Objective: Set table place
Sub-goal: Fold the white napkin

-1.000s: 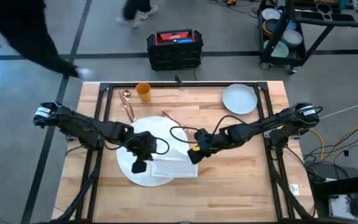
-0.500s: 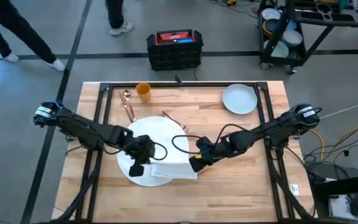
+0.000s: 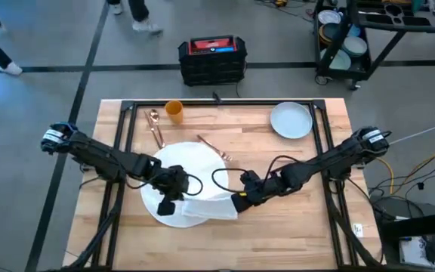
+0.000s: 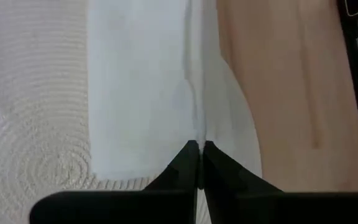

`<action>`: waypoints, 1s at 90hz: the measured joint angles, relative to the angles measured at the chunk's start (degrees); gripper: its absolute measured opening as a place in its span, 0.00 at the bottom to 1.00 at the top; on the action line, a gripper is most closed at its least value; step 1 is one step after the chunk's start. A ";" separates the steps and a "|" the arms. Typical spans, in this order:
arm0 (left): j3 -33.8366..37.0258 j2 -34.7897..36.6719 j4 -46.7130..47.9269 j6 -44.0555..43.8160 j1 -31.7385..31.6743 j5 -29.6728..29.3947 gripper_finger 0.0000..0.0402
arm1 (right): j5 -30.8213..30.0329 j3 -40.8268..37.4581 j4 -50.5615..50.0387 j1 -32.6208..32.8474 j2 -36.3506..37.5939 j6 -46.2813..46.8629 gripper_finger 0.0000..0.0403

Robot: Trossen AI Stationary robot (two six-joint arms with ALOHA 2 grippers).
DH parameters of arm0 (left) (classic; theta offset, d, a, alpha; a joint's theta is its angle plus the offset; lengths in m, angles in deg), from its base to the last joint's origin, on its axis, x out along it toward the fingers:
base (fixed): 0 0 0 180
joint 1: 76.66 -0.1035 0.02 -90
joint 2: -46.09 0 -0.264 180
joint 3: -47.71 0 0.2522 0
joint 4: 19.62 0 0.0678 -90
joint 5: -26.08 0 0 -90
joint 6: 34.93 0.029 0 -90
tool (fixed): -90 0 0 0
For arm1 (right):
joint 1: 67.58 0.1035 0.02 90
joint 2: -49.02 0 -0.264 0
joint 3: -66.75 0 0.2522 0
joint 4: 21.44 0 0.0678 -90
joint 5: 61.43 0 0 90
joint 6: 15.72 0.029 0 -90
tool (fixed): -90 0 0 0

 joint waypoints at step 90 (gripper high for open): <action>6.71 0.00 -10.04 -3.99 5.34 3.91 0.00 | -1.33 -0.22 -0.24 0.59 0.07 -4.00 0.00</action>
